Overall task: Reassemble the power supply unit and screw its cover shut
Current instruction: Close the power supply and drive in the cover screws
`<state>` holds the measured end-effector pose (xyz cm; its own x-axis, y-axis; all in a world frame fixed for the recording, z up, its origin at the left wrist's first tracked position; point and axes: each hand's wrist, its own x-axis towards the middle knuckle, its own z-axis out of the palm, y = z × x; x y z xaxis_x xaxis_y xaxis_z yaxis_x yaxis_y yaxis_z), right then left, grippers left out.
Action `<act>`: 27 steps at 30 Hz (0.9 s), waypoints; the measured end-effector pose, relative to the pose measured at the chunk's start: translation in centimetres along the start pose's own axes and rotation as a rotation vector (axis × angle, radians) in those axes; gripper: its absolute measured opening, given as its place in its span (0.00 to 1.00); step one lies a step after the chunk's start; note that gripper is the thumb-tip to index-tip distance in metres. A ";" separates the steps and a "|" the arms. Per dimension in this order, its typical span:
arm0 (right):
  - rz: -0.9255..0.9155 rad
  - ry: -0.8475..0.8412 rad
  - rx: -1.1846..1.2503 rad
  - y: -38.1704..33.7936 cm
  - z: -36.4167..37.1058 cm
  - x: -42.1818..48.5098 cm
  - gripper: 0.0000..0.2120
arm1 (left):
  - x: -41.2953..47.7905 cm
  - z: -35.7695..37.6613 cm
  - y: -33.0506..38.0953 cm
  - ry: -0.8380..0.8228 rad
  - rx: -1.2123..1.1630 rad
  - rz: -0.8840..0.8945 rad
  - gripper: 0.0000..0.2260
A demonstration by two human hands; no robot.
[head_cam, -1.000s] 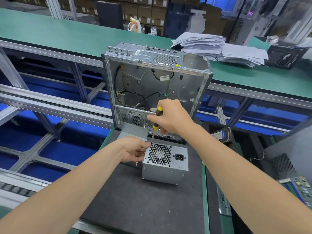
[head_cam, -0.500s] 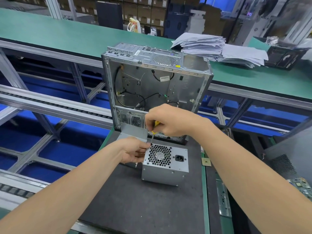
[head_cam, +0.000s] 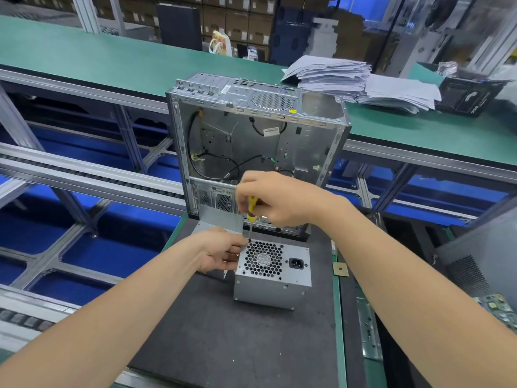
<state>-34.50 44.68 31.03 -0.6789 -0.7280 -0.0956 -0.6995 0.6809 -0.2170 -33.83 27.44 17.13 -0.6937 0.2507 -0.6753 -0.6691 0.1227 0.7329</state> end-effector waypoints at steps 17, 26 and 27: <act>0.277 0.211 -0.048 0.5 1.5 1.1 0.18 | 0.5 -0.3 -0.2 0.002 0.027 0.031 0.07; 0.241 0.167 0.086 0.3 1.4 0.9 0.11 | 1.0 -0.4 -0.4 0.003 0.011 0.046 0.08; 0.313 0.214 0.089 0.1 1.9 1.1 0.16 | 1.1 -0.4 -0.4 0.008 0.011 0.046 0.08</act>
<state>-34.93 43.84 29.09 -0.8944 -0.4461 0.0327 -0.4353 0.8511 -0.2936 -34.42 27.23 16.09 -0.7256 0.2490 -0.6415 -0.6335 0.1222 0.7640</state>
